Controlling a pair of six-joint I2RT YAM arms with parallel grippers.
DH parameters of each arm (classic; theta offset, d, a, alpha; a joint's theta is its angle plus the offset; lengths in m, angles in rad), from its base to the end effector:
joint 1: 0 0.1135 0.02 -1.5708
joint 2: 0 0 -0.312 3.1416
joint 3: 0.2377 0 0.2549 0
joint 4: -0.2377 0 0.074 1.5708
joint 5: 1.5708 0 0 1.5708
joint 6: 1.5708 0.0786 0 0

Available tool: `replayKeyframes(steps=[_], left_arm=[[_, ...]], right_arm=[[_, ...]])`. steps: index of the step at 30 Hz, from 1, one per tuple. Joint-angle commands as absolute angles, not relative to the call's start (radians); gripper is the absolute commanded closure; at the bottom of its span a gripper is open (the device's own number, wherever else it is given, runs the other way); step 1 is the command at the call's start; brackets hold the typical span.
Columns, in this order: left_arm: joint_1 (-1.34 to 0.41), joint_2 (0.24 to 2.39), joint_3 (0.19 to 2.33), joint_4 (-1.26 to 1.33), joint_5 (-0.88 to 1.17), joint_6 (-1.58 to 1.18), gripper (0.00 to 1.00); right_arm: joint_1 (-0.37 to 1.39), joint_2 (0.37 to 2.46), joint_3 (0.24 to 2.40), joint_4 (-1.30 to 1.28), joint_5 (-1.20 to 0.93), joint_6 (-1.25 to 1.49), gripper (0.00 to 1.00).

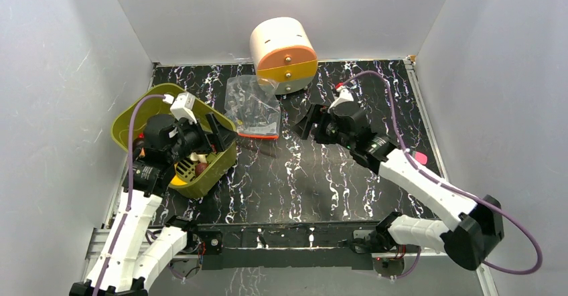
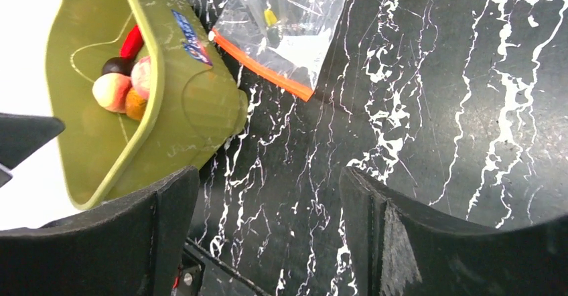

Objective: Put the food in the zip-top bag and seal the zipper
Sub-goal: Pick up the zipper food storage bag at the center of the board.

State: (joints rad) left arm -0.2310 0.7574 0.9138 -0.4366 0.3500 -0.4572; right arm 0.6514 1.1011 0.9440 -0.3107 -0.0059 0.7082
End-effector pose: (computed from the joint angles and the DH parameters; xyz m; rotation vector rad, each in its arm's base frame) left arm 0.1600 -0.0653 0.3848 0.0367 1.9102 -0.7962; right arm 0.2137 0.1635 0.3434 0.0571 2.1480 0.8359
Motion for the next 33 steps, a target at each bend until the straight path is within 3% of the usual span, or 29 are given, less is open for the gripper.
replayKeyframes(steps=[1,3,6,15,33], left_arm=[[-0.224,0.792,0.966,-0.533,0.258,-0.452,0.02],[-0.224,0.802,0.986,-0.562,0.252,-0.429,0.02],[-0.225,0.792,0.982,-0.574,0.248,-0.391,0.02],[-0.224,0.743,0.981,-0.581,0.231,-0.394,0.02],[-0.224,0.697,0.982,-0.602,0.199,-0.384,0.02]], right_arm=[[0.646,1.198,0.965,-0.159,0.015,0.749,0.33],[0.647,1.261,0.972,-0.115,0.011,0.766,0.45],[0.647,1.360,0.994,-0.063,0.025,0.814,0.54],[0.646,1.593,1.031,0.039,0.021,1.084,0.57],[0.647,1.817,1.095,0.157,-0.083,1.141,0.69]])
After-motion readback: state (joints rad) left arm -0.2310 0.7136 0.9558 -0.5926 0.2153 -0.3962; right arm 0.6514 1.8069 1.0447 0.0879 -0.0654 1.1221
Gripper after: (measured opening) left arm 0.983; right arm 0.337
